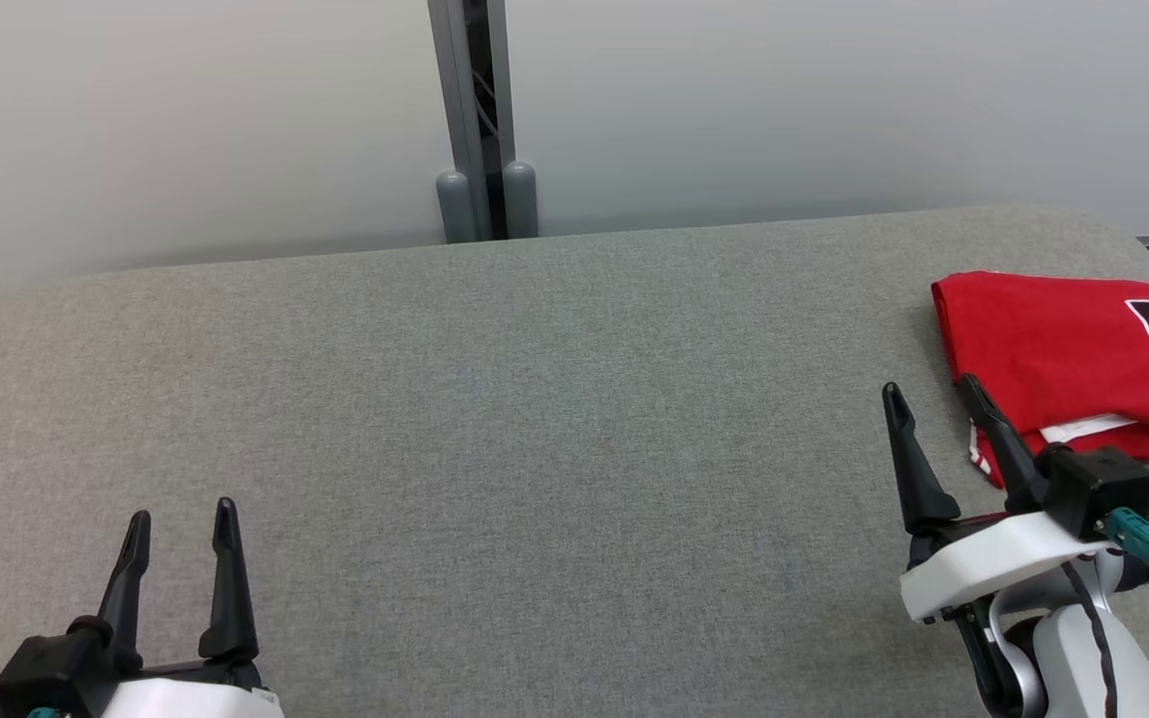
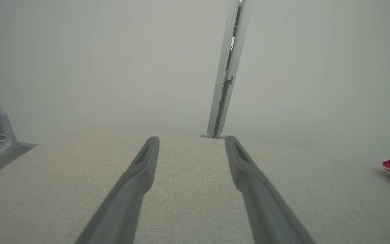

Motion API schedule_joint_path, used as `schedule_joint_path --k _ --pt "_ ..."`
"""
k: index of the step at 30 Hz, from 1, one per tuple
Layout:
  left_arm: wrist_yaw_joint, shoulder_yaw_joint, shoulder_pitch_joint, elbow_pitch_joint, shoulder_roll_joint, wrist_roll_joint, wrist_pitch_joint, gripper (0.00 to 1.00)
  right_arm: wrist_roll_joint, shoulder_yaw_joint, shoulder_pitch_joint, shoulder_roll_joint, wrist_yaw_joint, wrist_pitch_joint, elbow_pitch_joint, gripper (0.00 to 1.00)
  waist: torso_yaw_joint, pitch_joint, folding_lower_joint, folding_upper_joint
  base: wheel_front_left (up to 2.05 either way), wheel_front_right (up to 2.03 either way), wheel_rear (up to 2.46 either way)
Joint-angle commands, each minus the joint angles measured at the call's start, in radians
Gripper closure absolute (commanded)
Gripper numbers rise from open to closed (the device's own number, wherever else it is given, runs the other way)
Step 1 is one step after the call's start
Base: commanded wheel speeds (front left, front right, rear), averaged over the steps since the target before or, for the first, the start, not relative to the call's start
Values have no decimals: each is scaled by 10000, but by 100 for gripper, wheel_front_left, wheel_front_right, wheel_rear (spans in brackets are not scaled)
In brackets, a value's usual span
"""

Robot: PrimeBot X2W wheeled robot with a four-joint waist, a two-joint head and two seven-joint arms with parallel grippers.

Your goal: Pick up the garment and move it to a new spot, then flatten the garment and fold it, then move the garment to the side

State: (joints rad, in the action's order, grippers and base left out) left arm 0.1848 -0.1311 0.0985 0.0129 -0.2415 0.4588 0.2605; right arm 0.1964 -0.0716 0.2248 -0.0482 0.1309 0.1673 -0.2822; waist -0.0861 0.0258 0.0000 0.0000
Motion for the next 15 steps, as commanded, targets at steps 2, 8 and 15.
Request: schedule_joint_path --k 2,8,15 --pt "-32 53 -145 26 -50 -91 48 0 57 3 -104 -55 -3 -19 44 0 -17 5 0 0 0 0 0" --pt "-20 73 -215 94 -84 -82 48 0 107 -21 -112 -55 -3 -48 40 0 -29 10 0 0 0 0 0" --pt "27 84 -310 195 -152 -39 15 0 146 -21 -83 -55 -3 -56 36 0 -6 24 0 0 0 0 0"
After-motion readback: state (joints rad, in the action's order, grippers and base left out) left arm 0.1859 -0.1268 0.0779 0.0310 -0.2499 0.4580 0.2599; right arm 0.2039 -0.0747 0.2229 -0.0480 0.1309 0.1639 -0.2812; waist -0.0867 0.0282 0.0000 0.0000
